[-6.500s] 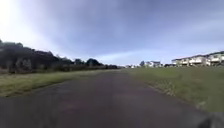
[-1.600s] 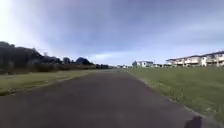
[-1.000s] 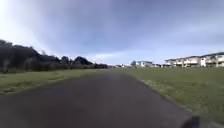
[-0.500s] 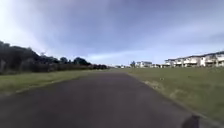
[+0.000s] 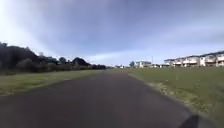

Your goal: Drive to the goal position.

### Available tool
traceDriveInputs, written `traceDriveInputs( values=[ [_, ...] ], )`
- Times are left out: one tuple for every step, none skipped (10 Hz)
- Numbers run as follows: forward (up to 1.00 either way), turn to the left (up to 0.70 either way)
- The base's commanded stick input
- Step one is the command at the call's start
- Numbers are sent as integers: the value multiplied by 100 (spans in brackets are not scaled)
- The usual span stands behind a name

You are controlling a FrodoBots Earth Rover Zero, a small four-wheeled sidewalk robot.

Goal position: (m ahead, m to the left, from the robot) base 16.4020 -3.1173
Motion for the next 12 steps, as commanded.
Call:
traceDriveInputs(
  values=[
    [100, 0],
    [100, 0],
    [100, 0],
    [100, 0],
    [100, 0],
    [100, 0],
    [100, 0],
    [100, 0],
    [100, 0],
    [100, 0],
    [100, 0],
    [100, 0]
  ],
)
